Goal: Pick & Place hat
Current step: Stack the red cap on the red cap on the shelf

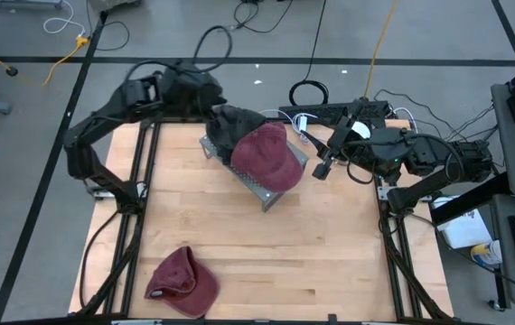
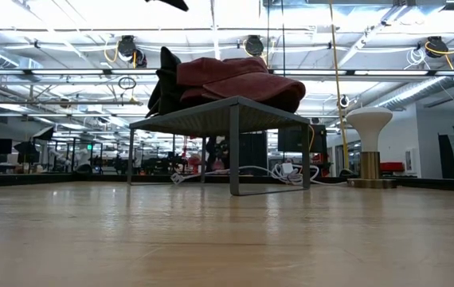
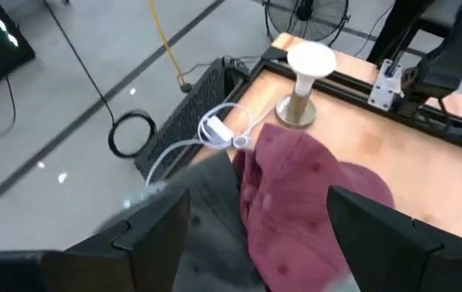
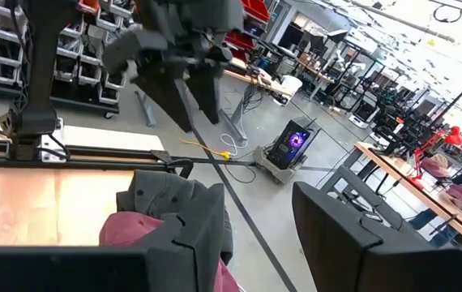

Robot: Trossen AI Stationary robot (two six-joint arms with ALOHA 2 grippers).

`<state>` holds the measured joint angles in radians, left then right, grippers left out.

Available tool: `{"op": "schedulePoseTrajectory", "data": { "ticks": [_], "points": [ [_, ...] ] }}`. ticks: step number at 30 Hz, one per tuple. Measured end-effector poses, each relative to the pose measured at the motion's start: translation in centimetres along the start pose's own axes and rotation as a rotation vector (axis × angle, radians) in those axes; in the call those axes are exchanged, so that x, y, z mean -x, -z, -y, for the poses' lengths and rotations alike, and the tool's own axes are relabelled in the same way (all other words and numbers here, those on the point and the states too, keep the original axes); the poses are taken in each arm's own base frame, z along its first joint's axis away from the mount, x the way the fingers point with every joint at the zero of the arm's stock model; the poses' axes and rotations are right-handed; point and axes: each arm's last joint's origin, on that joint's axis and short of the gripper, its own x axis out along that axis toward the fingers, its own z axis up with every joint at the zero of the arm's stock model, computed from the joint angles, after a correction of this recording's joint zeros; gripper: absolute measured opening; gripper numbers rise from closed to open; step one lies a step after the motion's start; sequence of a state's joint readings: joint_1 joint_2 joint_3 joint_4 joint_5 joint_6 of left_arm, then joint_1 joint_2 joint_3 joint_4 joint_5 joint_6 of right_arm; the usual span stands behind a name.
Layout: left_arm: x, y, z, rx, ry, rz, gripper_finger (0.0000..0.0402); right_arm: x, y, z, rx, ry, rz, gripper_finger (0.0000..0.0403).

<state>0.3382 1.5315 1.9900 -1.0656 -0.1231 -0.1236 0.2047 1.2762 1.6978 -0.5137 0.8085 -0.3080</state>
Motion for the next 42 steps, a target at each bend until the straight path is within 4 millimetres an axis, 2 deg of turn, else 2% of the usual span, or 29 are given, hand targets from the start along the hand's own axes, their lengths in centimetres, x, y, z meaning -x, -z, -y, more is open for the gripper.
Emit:
{"op": "schedulePoseTrajectory", "data": {
  "ticks": [6, 18, 26, 31, 38, 42],
  "points": [
    [2.4, 1.3, -0.3, 0.086, -0.003, -0.081, 0.0296, 0.0, 0.0, 0.0, 0.0, 0.0, 0.0, 0.0139],
    [4.2, 4.9, 0.5, 0.153, 0.062, -0.459, 0.0296, 0.0, 0.0, 0.0, 0.0, -0.001, 0.0, 0.0139],
    [4.9, 5.3, 2.2, 0.116, 0.179, -0.482, 0.0296, 0.0, 0.0, 0.0, 0.0, -0.001, 0.001, 0.0139],
    [5.1, 5.8, 4.5, -0.05, 0.349, -0.515, 0.0296, 0.0, 0.0, 0.0, -0.002, -0.001, 0.001, 0.0139],
    [5.6, 6.7, 7.7, -0.335, 0.481, -0.508, 0.0296, 0.0, 0.0, 0.0, -0.08, -0.002, 0.001, 0.0139],
    [6.3, 7.2, 9.0, -0.394, 0.531, -0.508, 0.0296, 0.0, 0.0, 0.0, -0.113, -0.002, 0.001, 0.0139]
  ]
}}
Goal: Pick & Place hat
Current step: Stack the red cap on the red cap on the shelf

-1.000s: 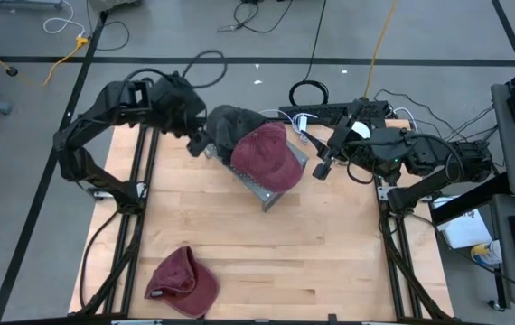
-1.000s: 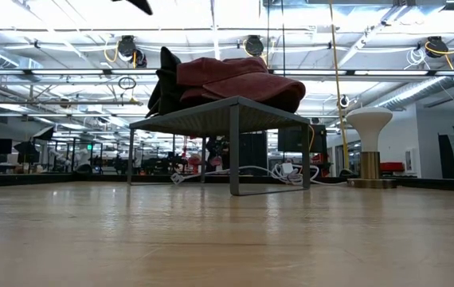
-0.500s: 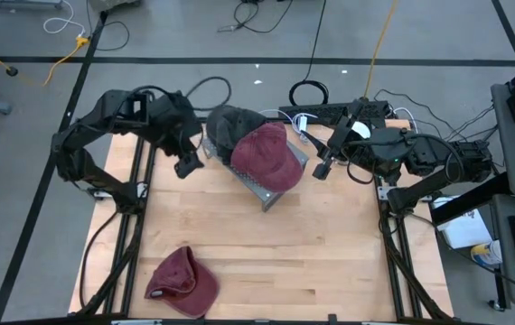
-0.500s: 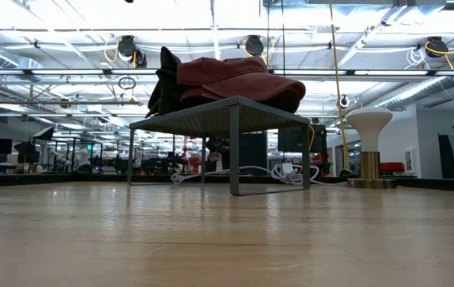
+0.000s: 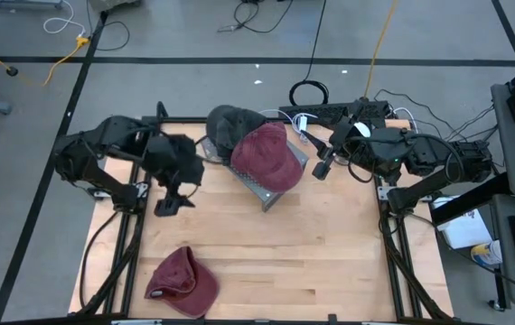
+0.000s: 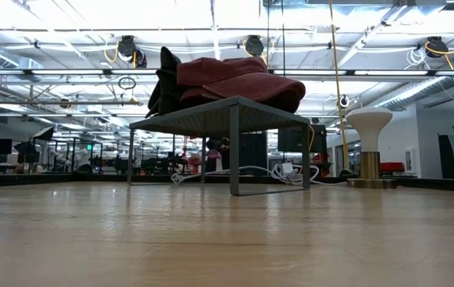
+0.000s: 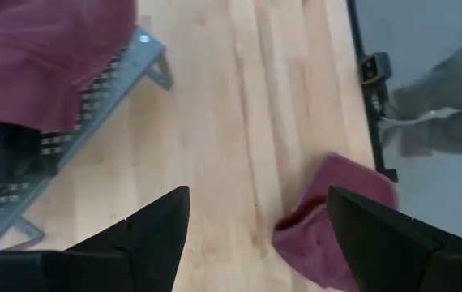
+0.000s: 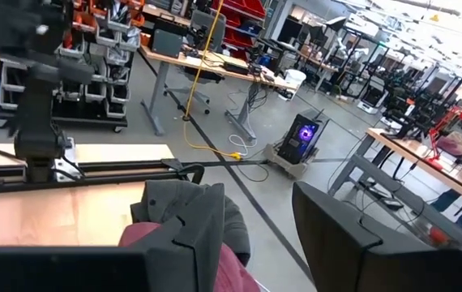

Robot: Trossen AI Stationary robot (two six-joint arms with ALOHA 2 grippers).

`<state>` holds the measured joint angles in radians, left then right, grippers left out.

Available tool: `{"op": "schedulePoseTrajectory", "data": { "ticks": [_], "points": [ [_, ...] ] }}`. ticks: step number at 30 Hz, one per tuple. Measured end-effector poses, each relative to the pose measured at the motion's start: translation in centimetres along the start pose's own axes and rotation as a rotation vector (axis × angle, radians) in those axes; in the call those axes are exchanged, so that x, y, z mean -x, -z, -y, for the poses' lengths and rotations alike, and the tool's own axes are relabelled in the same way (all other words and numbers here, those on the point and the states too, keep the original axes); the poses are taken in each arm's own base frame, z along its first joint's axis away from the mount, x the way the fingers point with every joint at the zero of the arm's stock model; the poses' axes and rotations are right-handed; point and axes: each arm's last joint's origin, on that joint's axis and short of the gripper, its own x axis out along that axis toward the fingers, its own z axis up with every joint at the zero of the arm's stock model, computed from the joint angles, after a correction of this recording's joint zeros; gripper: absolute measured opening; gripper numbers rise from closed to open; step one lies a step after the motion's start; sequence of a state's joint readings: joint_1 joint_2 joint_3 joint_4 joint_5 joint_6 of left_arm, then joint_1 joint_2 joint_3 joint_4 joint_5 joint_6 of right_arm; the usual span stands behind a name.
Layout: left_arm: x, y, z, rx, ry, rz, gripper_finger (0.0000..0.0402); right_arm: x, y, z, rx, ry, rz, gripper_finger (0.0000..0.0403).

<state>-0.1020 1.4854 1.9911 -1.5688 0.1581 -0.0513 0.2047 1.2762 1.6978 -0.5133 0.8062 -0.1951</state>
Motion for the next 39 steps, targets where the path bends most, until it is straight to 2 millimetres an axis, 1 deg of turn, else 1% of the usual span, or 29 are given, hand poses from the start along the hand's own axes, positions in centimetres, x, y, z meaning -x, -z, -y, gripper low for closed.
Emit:
{"op": "schedulePoseTrajectory", "data": {
  "ticks": [2, 9, 14, 18, 24, 30, 36, 39],
  "points": [
    [-0.3, -0.1, 0.8, 0.001, 0.016, -0.011, 0.0296, 0.0, 0.0, 0.0, -0.003, 0.0, 0.0, 0.0139],
    [-1.1, 0.2, 3.9, 0.086, 0.075, -0.055, 0.0296, 0.0, 0.0, 0.0, 0.013, 0.0, 0.0, 0.0139],
    [-2.3, 0.3, 6.4, 0.091, 0.058, -0.099, 0.0296, 0.0, 0.0, 0.0, 0.033, 0.0, 0.0, 0.0139],
    [-3.8, 0.3, 8.3, 0.089, 0.047, -0.14, 0.0296, 0.0, 0.0, 0.0, 0.034, 0.0, 0.0, 0.0139],
    [-6.3, 0.5, 11.6, 0.039, 0.058, -0.222, 0.0296, 0.0, 0.0, 0.0, 0.034, 0.0, 0.0, 0.0139],
    [-8.6, 1.2, 14.8, -0.008, 0.061, -0.29, 0.0296, 0.0, 0.0, 0.0, 0.034, 0.0, 0.0, 0.0139],
    [-10.4, 2.1, 18.1, -0.032, 0.08, -0.31, 0.0296, 0.0, 0.0, 0.0, 0.034, 0.0, 0.0, 0.0139],
    [-11.6, 2.5, 19.6, -0.034, 0.061, -0.314, 0.0296, 0.0, 0.0, 0.0, 0.032, 0.0, 0.0, 0.0139]
  ]
}}
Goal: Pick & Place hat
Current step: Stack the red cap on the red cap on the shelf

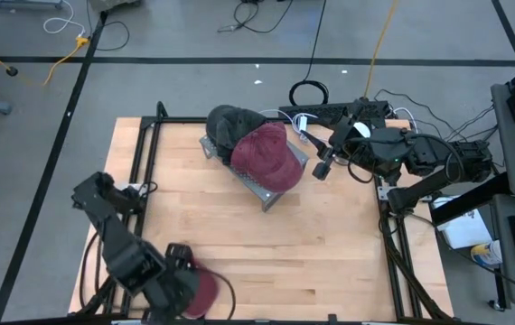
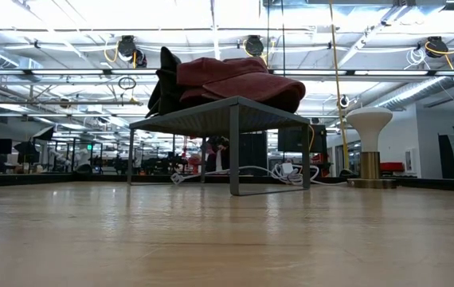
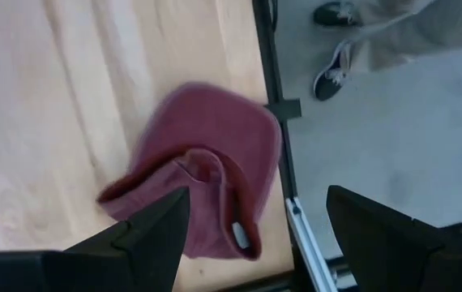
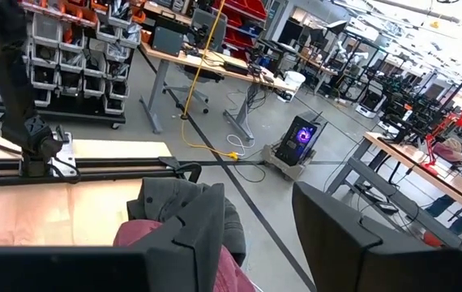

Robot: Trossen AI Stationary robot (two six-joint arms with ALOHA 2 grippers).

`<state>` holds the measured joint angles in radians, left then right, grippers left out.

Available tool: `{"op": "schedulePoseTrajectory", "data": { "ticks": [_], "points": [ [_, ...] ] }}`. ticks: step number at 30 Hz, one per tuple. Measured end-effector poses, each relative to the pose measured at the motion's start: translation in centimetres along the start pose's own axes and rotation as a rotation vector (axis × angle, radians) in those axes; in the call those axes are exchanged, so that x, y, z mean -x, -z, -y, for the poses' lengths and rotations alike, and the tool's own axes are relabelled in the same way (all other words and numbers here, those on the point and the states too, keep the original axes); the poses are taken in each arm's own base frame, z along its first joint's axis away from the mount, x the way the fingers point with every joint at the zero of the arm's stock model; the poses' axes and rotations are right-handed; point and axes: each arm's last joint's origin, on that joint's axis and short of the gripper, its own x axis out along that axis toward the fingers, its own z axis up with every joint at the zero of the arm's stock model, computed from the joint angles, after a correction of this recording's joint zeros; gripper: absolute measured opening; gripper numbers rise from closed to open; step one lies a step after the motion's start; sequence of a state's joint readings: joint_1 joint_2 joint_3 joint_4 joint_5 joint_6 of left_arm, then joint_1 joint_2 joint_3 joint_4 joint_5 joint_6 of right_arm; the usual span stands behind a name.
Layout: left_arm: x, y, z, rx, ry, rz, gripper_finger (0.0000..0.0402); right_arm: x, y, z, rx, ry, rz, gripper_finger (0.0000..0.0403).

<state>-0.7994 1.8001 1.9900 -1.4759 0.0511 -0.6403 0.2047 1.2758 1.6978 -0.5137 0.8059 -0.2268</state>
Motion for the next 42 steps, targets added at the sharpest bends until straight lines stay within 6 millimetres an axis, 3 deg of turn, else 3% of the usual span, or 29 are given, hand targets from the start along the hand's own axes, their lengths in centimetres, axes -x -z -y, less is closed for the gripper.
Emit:
{"op": "schedulePoseTrajectory", "data": {
  "ticks": [15, 32, 37, 42],
  "points": [
    [-8.6, -0.2, 4.9, -0.082, -0.073, -0.134, 0.0296, 0.0, 0.0, 0.0, -0.005, 0.0, 0.0, 0.0139],
    [-18.4, 0.9, 7.1, -0.124, -0.223, -0.321, 0.0296, 0.0, 0.6, -0.1, 0.047, -0.012, -0.049, 0.0139],
    [-20.1, 1.7, 7.0, -0.059, -0.311, -0.393, 0.0296, 0.0, 0.6, -0.1, 0.046, -0.011, -0.048, 0.0139],
    [-20.3, 1.8, 6.7, -0.043, -0.364, -0.397, 0.0295, 0.0, 0.6, -0.1, 0.046, -0.011, -0.048, 0.0139]
  ]
}}
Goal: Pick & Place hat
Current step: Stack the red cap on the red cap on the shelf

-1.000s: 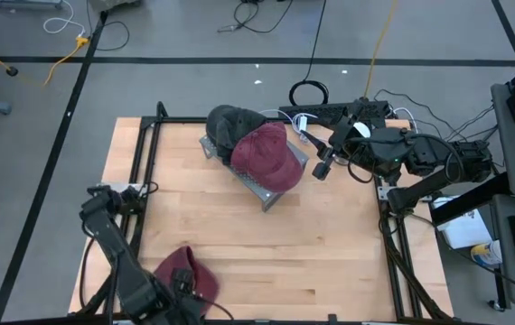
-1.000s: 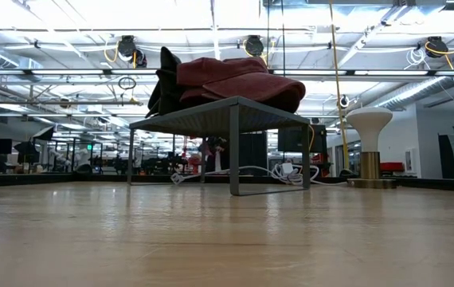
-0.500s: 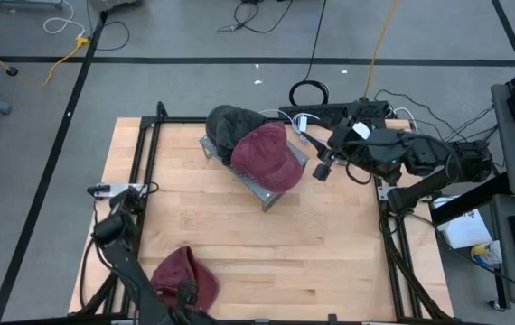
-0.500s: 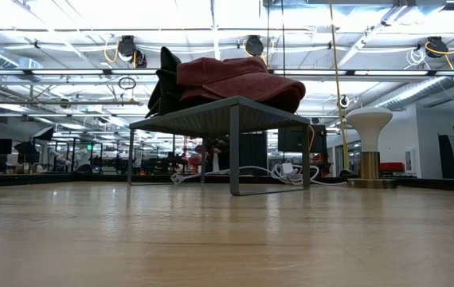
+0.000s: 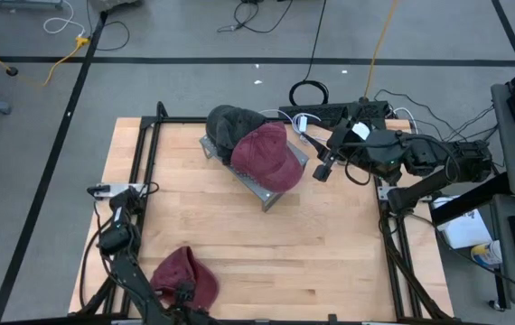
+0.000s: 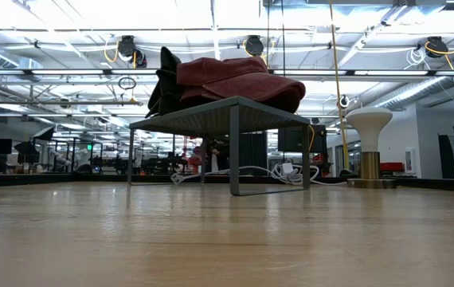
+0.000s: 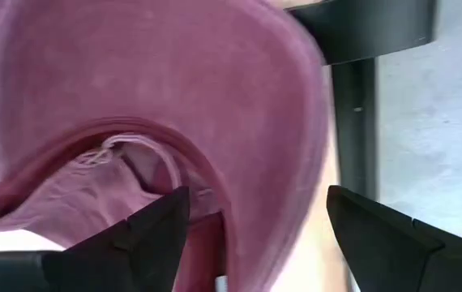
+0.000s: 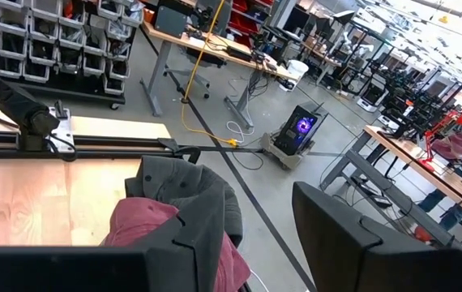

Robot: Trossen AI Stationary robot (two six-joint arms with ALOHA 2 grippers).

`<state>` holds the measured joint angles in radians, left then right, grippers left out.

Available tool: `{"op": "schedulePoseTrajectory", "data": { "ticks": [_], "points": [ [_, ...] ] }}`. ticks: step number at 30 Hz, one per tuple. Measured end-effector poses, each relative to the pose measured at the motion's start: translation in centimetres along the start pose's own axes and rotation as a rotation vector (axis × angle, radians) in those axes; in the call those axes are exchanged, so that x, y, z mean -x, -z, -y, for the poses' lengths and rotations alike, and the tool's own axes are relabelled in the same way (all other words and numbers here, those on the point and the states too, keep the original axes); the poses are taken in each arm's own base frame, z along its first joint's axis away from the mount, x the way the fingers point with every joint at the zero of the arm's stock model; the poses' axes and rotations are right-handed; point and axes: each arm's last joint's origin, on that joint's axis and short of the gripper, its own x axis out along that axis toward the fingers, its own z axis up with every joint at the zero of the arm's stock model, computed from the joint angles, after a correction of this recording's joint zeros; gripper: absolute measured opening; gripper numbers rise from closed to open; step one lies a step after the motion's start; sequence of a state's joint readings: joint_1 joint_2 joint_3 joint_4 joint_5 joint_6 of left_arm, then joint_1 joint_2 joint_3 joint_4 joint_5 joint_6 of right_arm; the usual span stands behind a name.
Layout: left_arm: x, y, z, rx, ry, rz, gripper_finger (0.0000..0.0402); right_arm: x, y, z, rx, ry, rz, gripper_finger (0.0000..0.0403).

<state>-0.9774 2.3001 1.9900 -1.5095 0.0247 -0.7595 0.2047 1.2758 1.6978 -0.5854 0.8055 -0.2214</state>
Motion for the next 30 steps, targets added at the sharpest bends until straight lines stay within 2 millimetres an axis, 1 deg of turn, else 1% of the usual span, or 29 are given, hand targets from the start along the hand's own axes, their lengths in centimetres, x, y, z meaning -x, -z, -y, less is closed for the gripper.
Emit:
{"op": "schedulePoseTrajectory", "data": {
  "ticks": [2, 5, 18, 19, 25, 27, 30],
  "points": [
    [0.0, 0.0, -0.1, -0.017, -0.019, 0.008, 0.0285, 0.0, 0.0, 0.0, 0.0, 0.0, 0.0, 0.0139],
    [0.0, -0.1, -0.1, -0.046, -0.025, 0.017, 0.025, 0.0, 0.0, 0.0, 0.0, 0.0, 0.0, 0.0139],
    [-0.4, -0.4, -0.3, -0.05, -0.031, 0.029, 0.003, 0.0, 0.0, 0.0, -0.001, 0.0, 0.001, 0.0139],
    [-0.4, -0.4, -0.4, -0.051, -0.036, 0.027, 0.0017, 0.0, 0.0, 0.0, -0.001, 0.0, 0.001, 0.0139],
    [-0.1, -0.1, -1.0, -0.098, -0.072, 0.005, 0.0012, 0.0, -0.1, 0.0, -0.006, 0.002, 0.006, 0.0139],
    [0.7, 0.0, -1.7, -0.115, -0.067, 0.004, 0.0008, 0.0, 0.0, 0.0, -0.003, 0.001, 0.004, 0.0139],
    [2.3, 0.1, -3.1, -0.112, -0.05, 0.035, 0.001, 0.1, -0.1, -0.1, -0.002, -0.003, 0.005, 0.0139]
  ]
}}
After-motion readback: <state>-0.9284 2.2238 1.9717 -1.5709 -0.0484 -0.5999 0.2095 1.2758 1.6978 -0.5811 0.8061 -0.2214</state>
